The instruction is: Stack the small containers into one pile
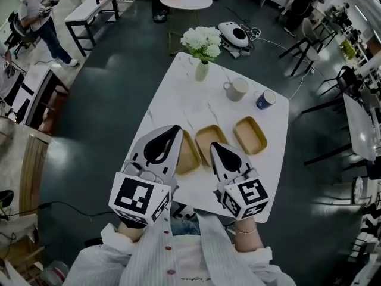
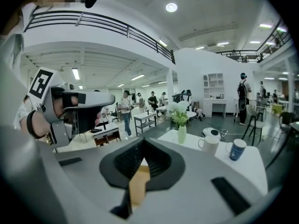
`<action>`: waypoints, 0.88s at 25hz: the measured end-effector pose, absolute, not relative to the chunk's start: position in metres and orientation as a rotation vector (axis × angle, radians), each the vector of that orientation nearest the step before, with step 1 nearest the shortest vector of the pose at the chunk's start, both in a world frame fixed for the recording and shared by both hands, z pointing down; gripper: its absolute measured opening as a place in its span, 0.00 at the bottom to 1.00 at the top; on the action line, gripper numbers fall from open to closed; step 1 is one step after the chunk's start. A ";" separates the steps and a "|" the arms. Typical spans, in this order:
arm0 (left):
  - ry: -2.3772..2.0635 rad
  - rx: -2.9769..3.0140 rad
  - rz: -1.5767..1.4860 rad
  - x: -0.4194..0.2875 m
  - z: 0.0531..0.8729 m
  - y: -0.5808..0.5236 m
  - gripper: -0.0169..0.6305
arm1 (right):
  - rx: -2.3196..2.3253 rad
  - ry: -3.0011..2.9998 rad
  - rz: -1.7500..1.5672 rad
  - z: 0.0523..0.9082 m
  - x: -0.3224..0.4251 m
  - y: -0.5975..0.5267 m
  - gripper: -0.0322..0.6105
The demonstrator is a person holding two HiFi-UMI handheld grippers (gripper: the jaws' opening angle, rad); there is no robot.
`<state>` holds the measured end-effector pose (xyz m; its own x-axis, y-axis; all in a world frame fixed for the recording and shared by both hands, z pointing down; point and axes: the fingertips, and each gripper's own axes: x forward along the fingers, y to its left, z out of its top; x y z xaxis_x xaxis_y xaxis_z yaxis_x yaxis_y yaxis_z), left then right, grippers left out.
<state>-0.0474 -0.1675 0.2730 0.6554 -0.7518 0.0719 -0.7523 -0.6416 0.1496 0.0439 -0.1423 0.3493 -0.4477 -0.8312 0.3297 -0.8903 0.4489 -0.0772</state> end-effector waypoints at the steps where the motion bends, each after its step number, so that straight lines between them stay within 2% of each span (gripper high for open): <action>1: -1.232 2.702 0.009 -0.049 0.276 -0.169 0.06 | 1.494 -2.445 0.359 0.353 0.044 -0.143 0.07; 22: -1.151 2.631 0.102 -0.046 0.330 -0.151 0.06 | 1.456 -2.241 0.480 0.431 0.064 -0.127 0.07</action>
